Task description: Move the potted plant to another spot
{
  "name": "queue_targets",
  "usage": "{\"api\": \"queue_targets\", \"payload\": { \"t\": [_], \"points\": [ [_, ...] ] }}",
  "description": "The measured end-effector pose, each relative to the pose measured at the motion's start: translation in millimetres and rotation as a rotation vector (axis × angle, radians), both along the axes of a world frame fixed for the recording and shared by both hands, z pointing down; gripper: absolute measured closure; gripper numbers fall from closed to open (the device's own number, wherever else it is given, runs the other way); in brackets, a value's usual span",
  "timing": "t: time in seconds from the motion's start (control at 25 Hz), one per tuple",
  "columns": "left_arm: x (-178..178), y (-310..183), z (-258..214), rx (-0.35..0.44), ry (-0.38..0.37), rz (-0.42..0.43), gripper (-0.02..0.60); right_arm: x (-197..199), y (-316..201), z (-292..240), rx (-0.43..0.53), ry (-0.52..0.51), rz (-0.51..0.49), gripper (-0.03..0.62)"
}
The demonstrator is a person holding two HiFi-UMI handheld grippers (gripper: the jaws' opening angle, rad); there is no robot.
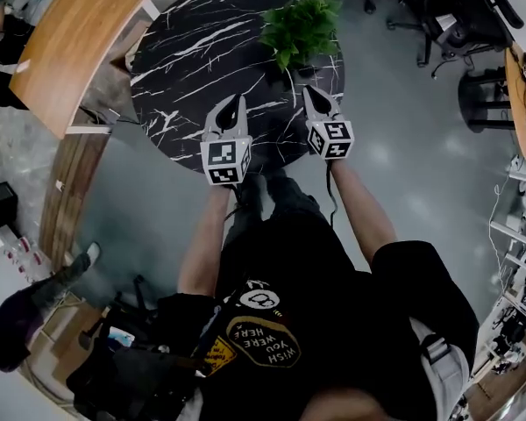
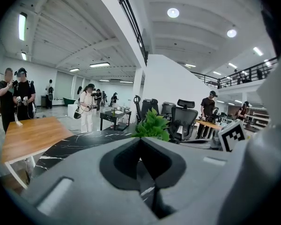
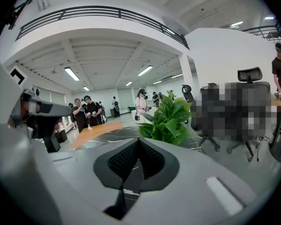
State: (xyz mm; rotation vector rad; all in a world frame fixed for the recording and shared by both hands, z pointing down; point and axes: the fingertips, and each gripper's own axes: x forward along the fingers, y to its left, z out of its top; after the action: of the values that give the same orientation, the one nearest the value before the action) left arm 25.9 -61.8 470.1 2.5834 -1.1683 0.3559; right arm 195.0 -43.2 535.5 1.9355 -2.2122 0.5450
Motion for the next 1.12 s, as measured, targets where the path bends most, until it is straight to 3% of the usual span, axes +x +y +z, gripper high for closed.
{"api": "queue_targets", "payload": {
  "t": [0.36,0.44,0.72,0.84,1.12],
  "points": [
    [38.8,-55.7,74.9,-0.044,-0.037,-0.04,0.577,22.1,-57.4,104.6,-0.117,0.015,-0.093,0.585],
    [37.8,-62.7,82.5,-0.051,-0.037,-0.056,0.577,24.8,-70.0,127.4,-0.132,0.004,-0.115,0.451],
    [31.6,-63.7,107.0,-0.113,-0.03,-0.074,0.577,35.7,-128.3,191.7,-0.146,0.127,-0.097,0.139],
    [26.8,-61.4,112.8,-0.127,-0.009,-0.082,0.577,42.5,-151.8,203.0,-0.193,0.126,-0.051,0.066],
    [8.6,-61.9,108.7,-0.121,0.035,-0.11,0.577,34.7,-169.0,190.7,-0.139,0.19,-0.056,0.062]
  ]
}}
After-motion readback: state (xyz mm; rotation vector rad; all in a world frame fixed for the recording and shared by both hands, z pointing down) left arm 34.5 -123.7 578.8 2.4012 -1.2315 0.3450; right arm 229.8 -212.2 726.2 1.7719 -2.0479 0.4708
